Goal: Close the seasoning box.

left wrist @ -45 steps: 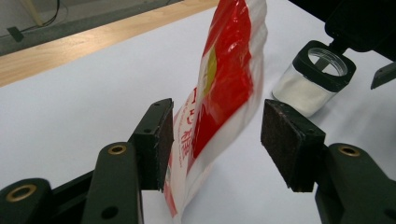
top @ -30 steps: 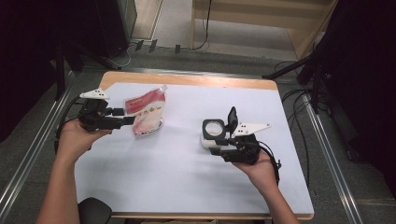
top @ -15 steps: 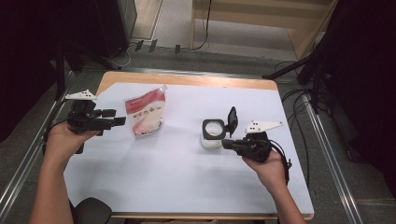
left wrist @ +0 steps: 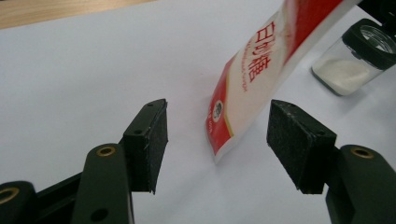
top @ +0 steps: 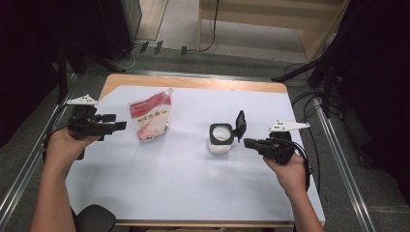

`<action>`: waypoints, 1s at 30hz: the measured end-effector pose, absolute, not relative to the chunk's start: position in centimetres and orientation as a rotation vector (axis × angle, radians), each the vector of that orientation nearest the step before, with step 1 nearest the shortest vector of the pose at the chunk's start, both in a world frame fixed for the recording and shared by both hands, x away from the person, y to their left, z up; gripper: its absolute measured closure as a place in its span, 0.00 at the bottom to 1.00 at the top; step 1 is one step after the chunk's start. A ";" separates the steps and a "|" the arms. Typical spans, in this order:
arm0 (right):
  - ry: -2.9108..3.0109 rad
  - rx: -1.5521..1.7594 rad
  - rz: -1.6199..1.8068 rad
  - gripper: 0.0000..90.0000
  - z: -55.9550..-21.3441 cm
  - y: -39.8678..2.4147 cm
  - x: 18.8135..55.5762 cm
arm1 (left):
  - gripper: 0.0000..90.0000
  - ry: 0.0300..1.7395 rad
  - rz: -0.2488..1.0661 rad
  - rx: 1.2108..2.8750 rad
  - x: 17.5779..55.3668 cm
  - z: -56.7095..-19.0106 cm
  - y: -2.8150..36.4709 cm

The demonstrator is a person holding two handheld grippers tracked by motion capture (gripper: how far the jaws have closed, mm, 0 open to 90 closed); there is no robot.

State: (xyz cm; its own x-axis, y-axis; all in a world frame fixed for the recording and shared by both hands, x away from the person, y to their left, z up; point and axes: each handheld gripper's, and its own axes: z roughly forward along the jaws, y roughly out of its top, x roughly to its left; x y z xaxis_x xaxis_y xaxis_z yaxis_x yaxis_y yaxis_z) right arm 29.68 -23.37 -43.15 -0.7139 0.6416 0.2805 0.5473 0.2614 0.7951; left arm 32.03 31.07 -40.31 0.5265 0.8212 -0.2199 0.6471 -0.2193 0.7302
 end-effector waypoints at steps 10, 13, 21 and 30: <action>2.293 1.316 1.442 1.00 -43.4 -24.7 31.1 | 0.44 1.248 0.287 1.940 32.6 -41.3 31.3; 2.293 1.316 1.445 1.00 -43.5 -24.2 31.6 | 0.44 1.248 0.286 1.941 32.6 -41.3 31.2; 2.300 1.292 1.453 1.00 -43.6 -22.9 32.2 | 0.44 1.244 0.289 1.948 32.7 -41.5 31.0; 2.263 1.307 1.478 1.00 -43.4 -22.3 32.3 | 0.44 1.237 0.294 1.952 32.8 -41.4 30.7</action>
State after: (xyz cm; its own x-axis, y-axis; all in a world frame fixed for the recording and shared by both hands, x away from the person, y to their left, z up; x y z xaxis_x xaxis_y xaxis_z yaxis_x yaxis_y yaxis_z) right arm 32.30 -22.34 -43.44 -0.6130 0.7218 0.3214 0.5845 0.1405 0.7991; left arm 32.77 30.75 -41.43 0.4971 0.8427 -0.2068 0.6594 -0.2121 0.7212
